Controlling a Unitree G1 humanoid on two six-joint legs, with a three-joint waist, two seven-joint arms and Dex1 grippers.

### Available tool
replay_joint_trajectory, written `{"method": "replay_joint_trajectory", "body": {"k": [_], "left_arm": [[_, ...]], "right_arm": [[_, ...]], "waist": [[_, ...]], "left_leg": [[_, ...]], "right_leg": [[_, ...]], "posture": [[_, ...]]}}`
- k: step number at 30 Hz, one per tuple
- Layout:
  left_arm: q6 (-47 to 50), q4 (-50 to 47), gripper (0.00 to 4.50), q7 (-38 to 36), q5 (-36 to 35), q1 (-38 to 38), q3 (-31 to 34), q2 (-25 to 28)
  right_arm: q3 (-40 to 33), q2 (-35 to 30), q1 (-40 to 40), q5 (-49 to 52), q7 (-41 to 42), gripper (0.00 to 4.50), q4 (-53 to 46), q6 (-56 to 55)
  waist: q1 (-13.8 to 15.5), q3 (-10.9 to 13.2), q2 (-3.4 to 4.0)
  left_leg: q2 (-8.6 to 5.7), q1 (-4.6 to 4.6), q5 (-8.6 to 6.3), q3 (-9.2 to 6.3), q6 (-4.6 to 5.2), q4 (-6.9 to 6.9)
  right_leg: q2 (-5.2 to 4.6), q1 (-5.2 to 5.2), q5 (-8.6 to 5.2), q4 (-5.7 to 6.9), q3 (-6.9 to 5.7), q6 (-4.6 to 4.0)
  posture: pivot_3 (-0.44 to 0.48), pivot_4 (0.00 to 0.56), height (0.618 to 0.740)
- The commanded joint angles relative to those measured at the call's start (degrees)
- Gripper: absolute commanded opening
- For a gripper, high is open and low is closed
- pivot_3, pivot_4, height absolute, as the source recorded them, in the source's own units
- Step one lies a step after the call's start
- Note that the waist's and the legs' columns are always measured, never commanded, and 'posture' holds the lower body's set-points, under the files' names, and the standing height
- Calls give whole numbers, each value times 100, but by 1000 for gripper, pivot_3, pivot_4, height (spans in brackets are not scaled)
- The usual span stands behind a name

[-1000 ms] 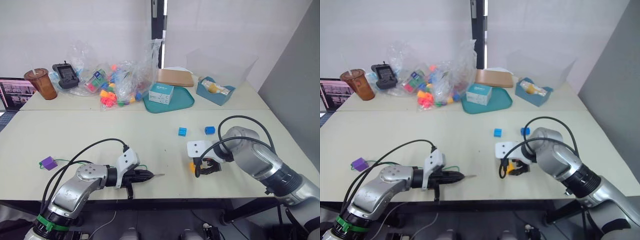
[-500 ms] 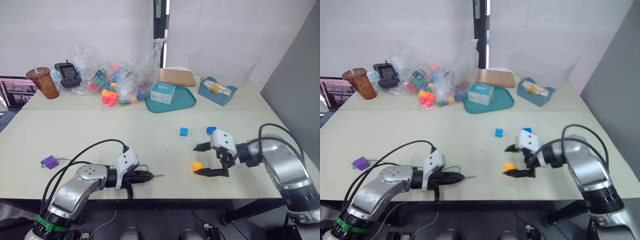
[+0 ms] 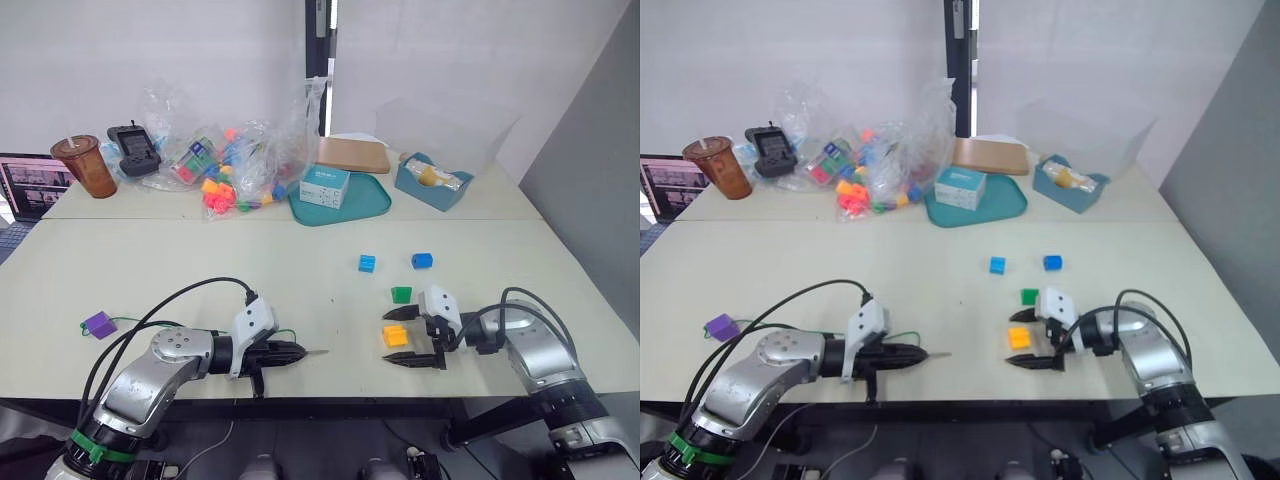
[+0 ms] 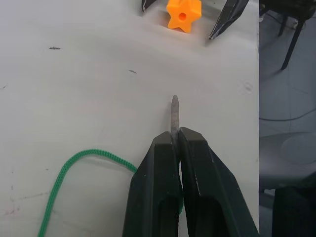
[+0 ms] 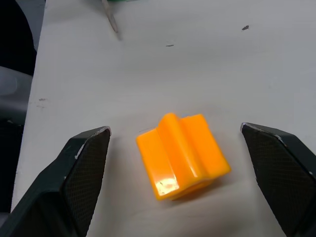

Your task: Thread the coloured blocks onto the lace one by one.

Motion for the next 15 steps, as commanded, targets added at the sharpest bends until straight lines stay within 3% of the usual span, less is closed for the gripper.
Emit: {"method": "replay_joint_trajectory", "body": {"k": [1, 9, 15], "left_arm": [[21, -266, 0, 28, -91, 29, 143, 52], [61, -343, 0, 34, -136, 14, 155, 46], [184, -315, 0, 226, -123, -437, -153, -415]], "right_arm": [[-23, 42, -58, 38, -17, 4202, 19, -150], [-49, 100, -32, 67, -88, 1560, 61, -171], [173, 314, 109, 74, -278, 1423, -431, 80]], "waist": [[-5, 0, 0], [-6, 0, 0], [7, 0, 0]], "left_leg": [[0, 0, 0, 0, 0, 0], [0, 0, 0, 0, 0, 0], [0, 0, 0, 0, 0, 1]], "right_leg": [[0, 0, 0, 0, 0, 0], [0, 0, 0, 1, 0, 0], [0, 2, 0, 1, -1, 0]], "posture": [[0, 150, 740], [0, 150, 740], [0, 150, 740]]}}
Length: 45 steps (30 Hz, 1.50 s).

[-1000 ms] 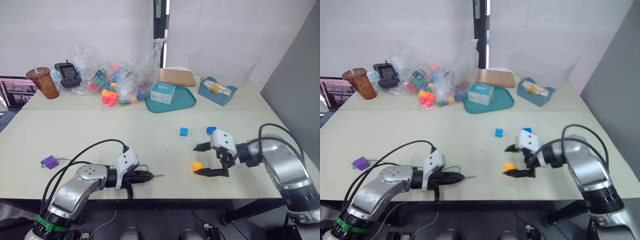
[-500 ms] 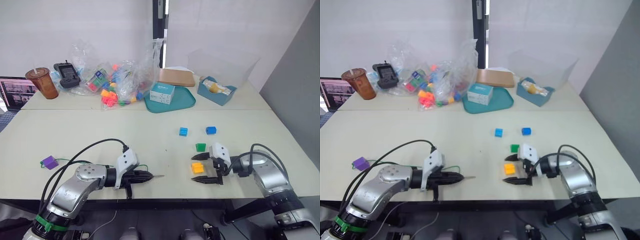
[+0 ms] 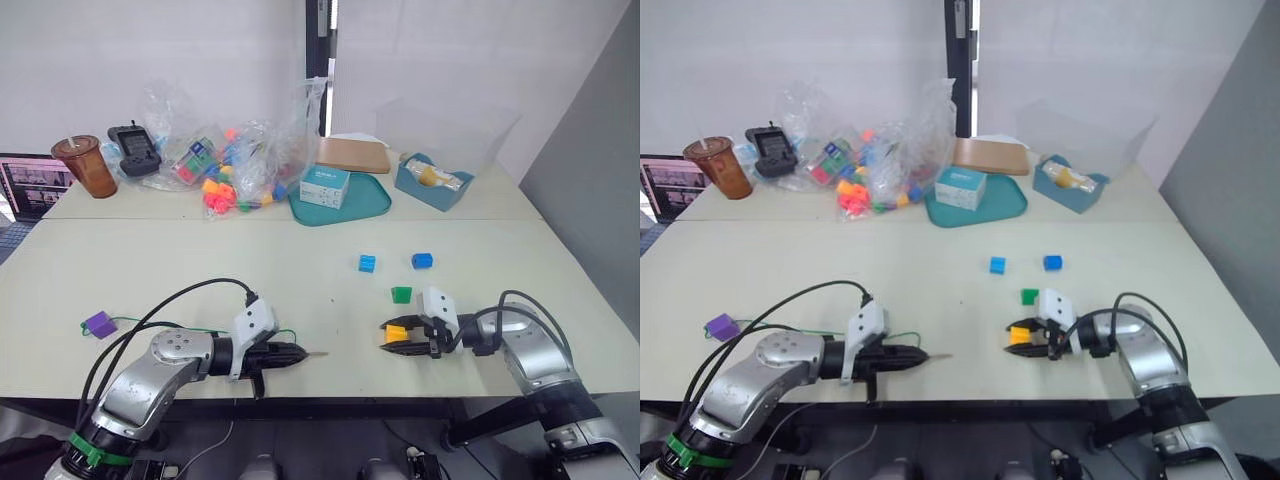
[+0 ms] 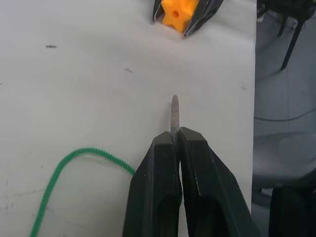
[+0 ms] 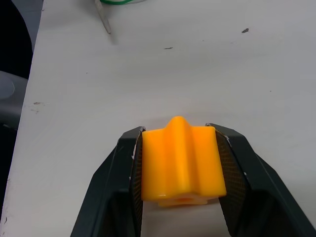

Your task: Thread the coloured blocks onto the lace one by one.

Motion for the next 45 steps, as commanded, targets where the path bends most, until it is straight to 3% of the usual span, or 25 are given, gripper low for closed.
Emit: {"method": "replay_joint_trajectory", "body": {"k": [1, 7, 36, 45], "left_arm": [[-47, -101, 0, 142, 70, -365, -221, -260], [-175, 94, 0, 77, 286, -558, -450, -356], [54, -239, 0, -96, -1, -243, -290, -47], [19, -85, 0, 27, 95, -474, -460, -362]], "right_arm": [[223, 237, 99, 88, -140, 1423, -645, 258], [603, 482, 289, -14, -379, 1423, -1239, 498], [753, 410, 198, -105, -523, 1423, -1033, 613], [780, 401, 217, -95, -522, 1423, -1114, 677]], "waist": [[-9, 0, 0], [-29, 0, 1], [-24, 0, 0], [-20, 0, 0]], "left_leg": [[0, 0, 0, 0, 0, 0], [1, 1, 0, -1, -1, 0], [0, 8, 1, -1, -2, 0], [0, 9, 1, -1, -2, 0]], "right_leg": [[1, 0, 0, 2, 0, 0], [3, -3, 0, 5, 3, 0], [2, 2, 0, 7, 2, 0], [2, 4, 0, 7, 2, 0]], "posture": [[0, 150, 740], [0, 150, 740], [0, 150, 740], [0, 150, 740]]}}
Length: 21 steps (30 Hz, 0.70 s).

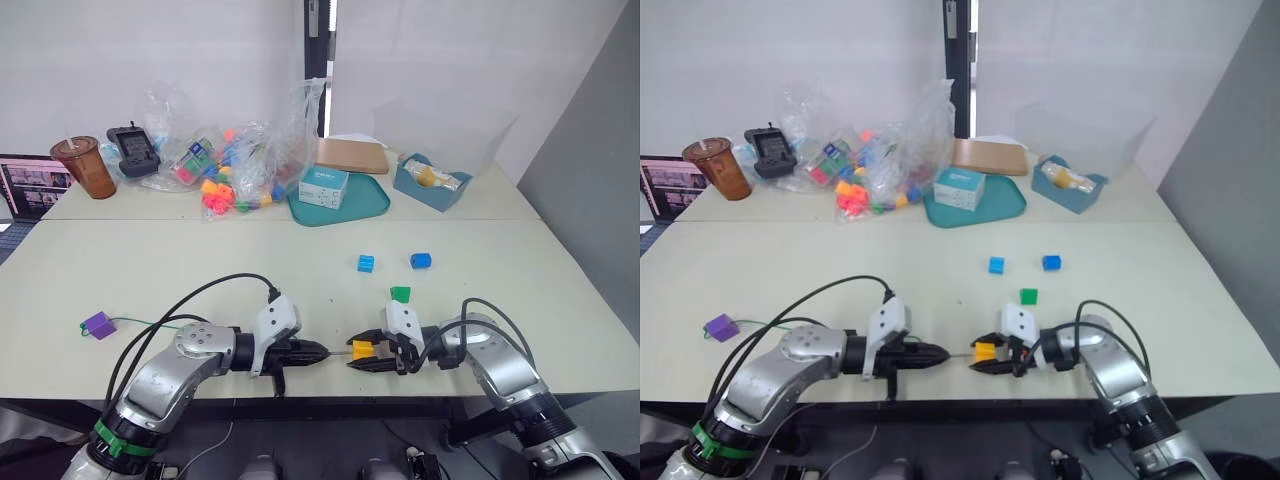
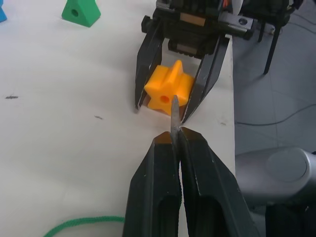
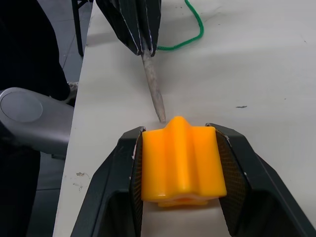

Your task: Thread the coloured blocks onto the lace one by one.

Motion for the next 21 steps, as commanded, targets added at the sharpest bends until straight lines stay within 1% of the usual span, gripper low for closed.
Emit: {"method": "replay_joint_trajectory", "body": {"k": [1, 8, 16, 21], "left_arm": [[-45, -38, 0, -12, 2, -122, -20, -20], [-21, -70, 0, 15, 19, -129, -151, -69], [-123, 39, 0, -84, 11, 19, 165, 324], [-179, 96, 0, -91, 23, 65, 205, 366]], "right_arm": [[65, -24, 4, -59, -44, 1423, -59, 77], [73, -31, -7, -44, -69, 1423, -77, 94], [75, -53, 11, -46, -73, 1423, -77, 106], [78, -64, 10, -38, -54, 1423, -88, 113]], "waist": [[-1, 0, 0], [-3, 0, 0], [-3, 0, 0], [-4, 0, 0]], "left_leg": [[0, 0, 0, 0, 0, 0], [0, 0, 0, 0, 0, 0], [0, 1, 0, 0, 0, 0], [0, 2, 0, 0, 0, 0]], "right_leg": [[0, 0, 0, 0, 0, 0], [0, 0, 0, 0, 0, 0], [0, 0, 0, 0, 0, 0], [0, 0, 0, -1, 1, 0]], "posture": [[0, 150, 740], [0, 150, 740], [0, 150, 740], [0, 150, 740]]}}
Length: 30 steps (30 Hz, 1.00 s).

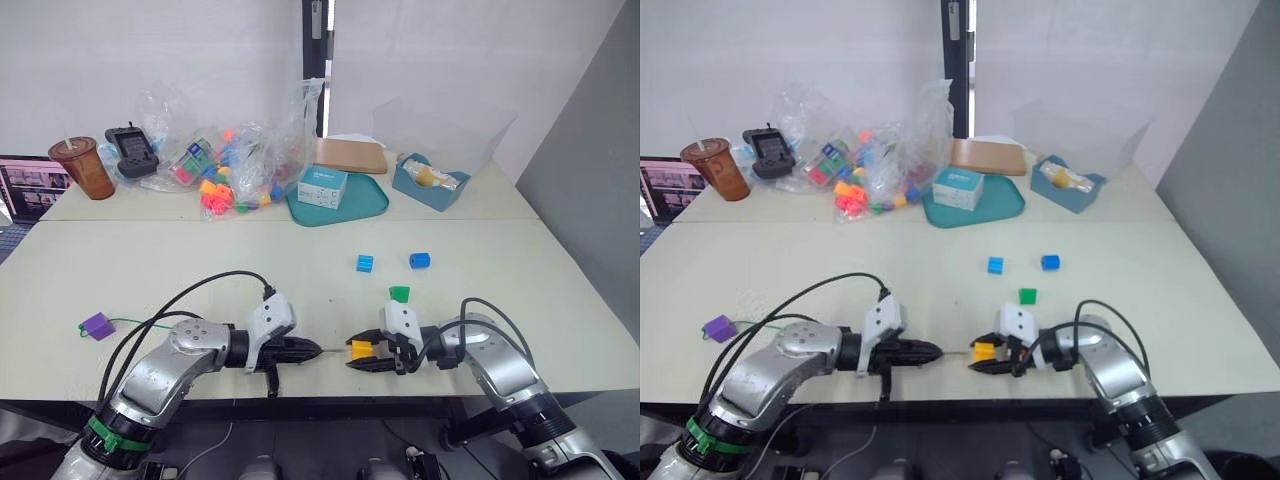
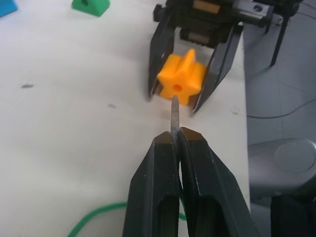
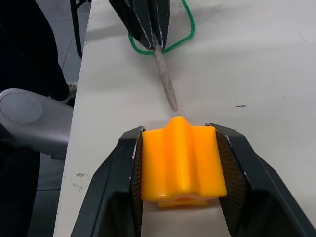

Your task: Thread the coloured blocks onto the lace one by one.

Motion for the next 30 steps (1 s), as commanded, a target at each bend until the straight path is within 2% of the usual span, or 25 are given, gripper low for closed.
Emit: {"method": "replay_joint_trajectory", "body": {"k": [1, 7, 30], "left_arm": [[-110, -94, 0, -9, -24, -55, 59, -44], [-152, -14, 0, 70, 96, -151, -133, -309], [-88, -13, 0, 91, 207, -391, -406, -661]], "right_arm": [[45, -57, 14, -48, -4, 1423, -56, 74], [48, -91, 24, -21, 17, 1423, -173, 157], [46, -167, 120, 32, -14, 1423, -408, 345]], "waist": [[0, 0, 0], [2, 0, 0], [10, 0, 0]], "left_leg": [[0, 0, 0, 0, 0, 0], [0, 0, 0, 0, 0, 0], [-1, -3, 0, 0, 0, 0]], "right_leg": [[0, 0, 0, 0, 0, 0], [0, 0, 0, 0, 0, 0], [-1, 0, 0, -1, 0, 0]], "posture": [[0, 150, 740], [0, 150, 740], [0, 150, 740]]}}
